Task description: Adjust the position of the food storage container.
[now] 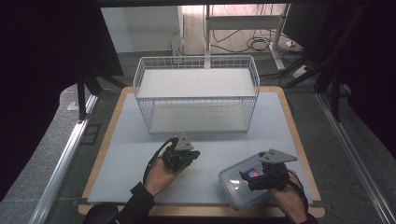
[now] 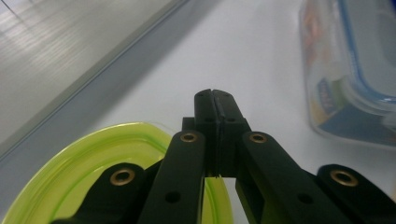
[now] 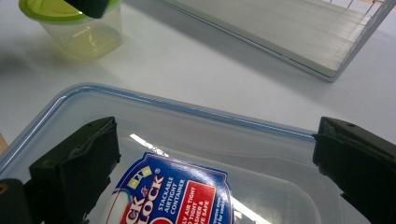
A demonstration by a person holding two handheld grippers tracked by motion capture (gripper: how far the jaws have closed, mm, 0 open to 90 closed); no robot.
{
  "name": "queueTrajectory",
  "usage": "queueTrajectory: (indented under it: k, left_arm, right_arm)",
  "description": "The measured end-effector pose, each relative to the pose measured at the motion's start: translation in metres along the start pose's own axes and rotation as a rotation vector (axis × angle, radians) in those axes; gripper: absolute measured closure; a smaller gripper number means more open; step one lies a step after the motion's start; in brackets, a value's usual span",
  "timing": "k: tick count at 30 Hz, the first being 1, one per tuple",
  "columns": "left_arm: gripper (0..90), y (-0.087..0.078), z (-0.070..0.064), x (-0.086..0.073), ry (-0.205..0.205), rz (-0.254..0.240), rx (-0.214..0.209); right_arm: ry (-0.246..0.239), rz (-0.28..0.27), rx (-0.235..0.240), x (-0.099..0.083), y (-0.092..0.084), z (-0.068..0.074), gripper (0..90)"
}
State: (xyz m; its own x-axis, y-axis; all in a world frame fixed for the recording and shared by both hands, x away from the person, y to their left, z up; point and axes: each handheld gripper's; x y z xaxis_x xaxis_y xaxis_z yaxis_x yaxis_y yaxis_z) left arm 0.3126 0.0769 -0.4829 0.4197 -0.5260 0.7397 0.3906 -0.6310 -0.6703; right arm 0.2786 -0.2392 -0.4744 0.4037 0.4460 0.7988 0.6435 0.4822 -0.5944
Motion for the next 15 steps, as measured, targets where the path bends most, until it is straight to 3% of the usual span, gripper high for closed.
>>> queueTrajectory:
  k: [7, 15]
  left_arm:
    - [90.0, 0.001, -0.001, -0.003, 0.004, 0.041, 0.056]
    - [90.0, -0.013, 0.012, -0.014, -0.028, 0.053, 0.069]
  right_arm:
    - [-0.008, 0.005, 0.005, 0.000, -0.001, 0.000, 0.4]
    - [-0.010, 0.011, 0.005, -0.001, 0.000, 0.000, 0.4]
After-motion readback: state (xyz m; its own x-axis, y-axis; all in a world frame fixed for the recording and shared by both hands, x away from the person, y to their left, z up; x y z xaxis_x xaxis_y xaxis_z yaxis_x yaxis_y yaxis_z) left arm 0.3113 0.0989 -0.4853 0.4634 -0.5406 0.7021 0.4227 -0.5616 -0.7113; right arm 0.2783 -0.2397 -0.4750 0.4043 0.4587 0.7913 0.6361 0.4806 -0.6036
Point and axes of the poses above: each handheld gripper's, and its own axes: y roughly forward along the jaws, x roughly out of its top, z roughly to its left, and after that the axes turned 5 degrees about -x, right-handed
